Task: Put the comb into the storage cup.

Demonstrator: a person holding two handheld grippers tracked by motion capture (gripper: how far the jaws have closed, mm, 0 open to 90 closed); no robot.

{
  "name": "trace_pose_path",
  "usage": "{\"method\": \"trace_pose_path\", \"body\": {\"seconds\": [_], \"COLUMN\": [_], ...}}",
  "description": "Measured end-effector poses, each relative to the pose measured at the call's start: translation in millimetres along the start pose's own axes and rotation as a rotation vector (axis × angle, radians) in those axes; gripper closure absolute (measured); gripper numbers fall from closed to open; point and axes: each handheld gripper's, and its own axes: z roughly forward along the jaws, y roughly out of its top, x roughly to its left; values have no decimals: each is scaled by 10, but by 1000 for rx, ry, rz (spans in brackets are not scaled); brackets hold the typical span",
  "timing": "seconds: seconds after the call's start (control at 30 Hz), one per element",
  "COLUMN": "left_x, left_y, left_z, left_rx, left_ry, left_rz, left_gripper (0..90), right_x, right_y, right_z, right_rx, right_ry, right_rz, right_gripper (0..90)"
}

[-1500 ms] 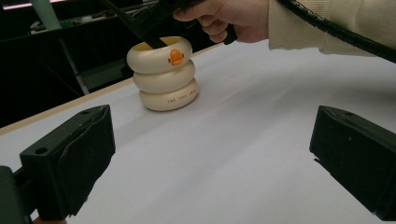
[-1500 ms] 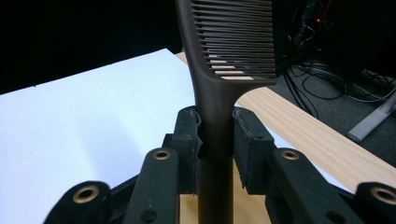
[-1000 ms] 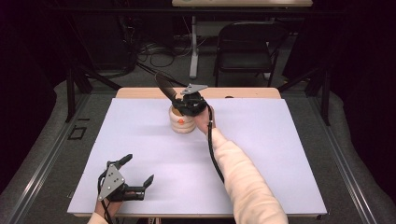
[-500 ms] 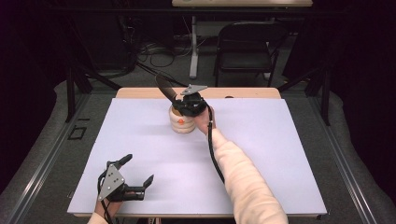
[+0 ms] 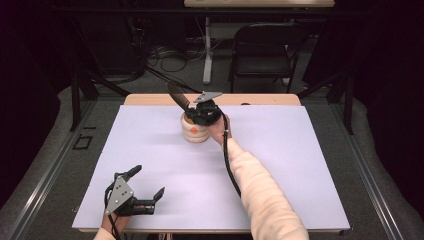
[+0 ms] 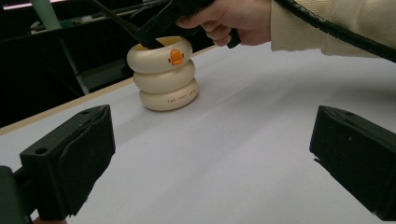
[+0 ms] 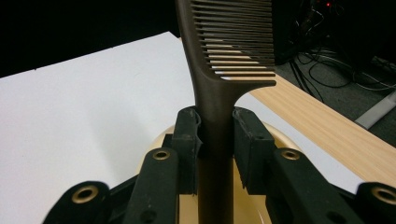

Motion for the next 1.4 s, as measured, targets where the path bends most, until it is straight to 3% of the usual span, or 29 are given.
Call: {"method": "trace_pose_path", "body": {"seconds": [1.4], "left_x": [-2], "left_y": [1], "left_z": [1], "left_rx": [1], "left_ry": [-1], "left_rz": [0], "left_gripper": [2], "right_x": [-31], "right_y": [-47], "right_z": [23], "right_rx": [71], "right_ry": [-10], "right_rz": [6], "right_gripper": [695]}}
